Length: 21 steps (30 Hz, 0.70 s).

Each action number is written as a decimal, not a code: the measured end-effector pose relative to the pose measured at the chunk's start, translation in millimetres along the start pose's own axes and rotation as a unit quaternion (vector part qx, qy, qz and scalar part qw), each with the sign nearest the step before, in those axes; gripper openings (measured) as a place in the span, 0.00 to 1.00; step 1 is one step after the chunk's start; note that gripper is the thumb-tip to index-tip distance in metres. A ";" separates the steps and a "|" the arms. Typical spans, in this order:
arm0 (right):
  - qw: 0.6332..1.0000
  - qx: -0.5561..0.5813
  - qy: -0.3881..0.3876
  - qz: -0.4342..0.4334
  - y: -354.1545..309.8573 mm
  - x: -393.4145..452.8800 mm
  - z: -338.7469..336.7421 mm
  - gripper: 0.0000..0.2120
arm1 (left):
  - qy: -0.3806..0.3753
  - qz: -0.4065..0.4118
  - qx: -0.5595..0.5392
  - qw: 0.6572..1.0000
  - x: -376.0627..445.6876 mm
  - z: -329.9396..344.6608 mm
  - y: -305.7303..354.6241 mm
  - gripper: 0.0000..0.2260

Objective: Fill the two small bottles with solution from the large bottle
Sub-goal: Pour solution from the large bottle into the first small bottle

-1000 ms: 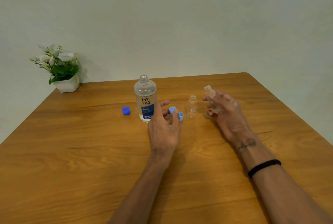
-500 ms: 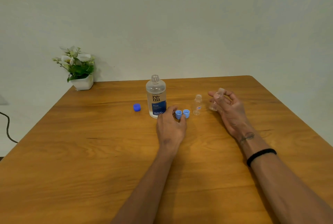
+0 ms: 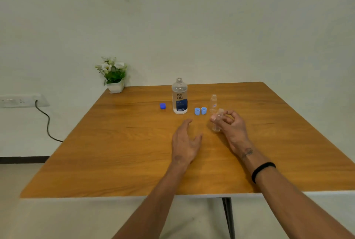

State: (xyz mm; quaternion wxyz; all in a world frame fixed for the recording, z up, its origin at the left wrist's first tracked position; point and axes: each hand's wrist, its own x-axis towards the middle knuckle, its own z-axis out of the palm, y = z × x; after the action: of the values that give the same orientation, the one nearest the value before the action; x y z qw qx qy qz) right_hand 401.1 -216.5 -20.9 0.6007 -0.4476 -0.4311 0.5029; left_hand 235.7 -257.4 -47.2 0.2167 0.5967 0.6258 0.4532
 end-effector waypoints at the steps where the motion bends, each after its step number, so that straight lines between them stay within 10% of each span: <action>1: 1.000 0.001 -0.023 0.001 1.7 -14.1 12.8 0.18 | -0.011 -0.003 -0.023 1.000 -7.8 -6.9 1.5 0.33; 10: 0.988 -0.069 -0.140 -0.005 16.1 -80.0 95.9 0.19 | 0.093 -0.013 -0.056 0.994 -45.0 -65.0 -22.6 0.13; 21: 0.969 -0.200 0.092 -0.111 5.1 18.1 140.8 0.38 | 0.136 -0.036 -0.062 0.988 -25.6 -68.4 -47.3 0.18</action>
State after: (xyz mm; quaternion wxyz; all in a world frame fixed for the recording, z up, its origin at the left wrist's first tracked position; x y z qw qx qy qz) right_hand 265.9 -183.5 7.5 0.5879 -0.5522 -0.5134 0.2931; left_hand 159.0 -296.8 -59.2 0.1819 0.4921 0.6409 0.5604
